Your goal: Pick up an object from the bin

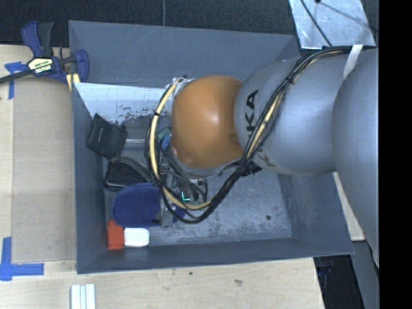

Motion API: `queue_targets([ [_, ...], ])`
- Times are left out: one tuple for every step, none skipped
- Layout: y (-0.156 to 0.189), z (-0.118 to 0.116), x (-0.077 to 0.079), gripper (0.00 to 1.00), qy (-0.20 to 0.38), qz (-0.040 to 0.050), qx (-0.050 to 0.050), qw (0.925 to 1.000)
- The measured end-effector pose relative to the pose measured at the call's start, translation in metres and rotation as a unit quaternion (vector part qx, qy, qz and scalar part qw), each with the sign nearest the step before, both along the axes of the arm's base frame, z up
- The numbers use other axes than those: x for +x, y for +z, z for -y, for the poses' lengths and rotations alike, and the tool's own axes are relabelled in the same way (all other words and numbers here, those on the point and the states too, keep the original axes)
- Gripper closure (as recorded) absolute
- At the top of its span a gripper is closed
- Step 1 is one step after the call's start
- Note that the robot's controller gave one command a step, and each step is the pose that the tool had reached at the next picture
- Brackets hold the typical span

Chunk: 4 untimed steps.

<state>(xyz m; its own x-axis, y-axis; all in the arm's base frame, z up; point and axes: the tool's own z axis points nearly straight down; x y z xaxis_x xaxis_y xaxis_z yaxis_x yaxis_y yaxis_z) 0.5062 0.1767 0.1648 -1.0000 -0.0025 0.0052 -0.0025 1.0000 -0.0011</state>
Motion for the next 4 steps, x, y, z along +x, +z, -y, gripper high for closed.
queue_targets([
  [-0.075, -0.009, 0.017, 0.00, -0.013, 0.0128, 0.004, 0.9998],
  [-0.060, -0.057, 0.020, 0.00, 0.031, 0.0057, 0.002, 0.9995],
  [-0.064, -0.042, 0.018, 0.00, -0.016, 0.0033, 0.001, 0.9999],
  [-0.085, -0.036, 0.021, 0.00, -0.073, 0.0130, 0.008, 0.9972],
])
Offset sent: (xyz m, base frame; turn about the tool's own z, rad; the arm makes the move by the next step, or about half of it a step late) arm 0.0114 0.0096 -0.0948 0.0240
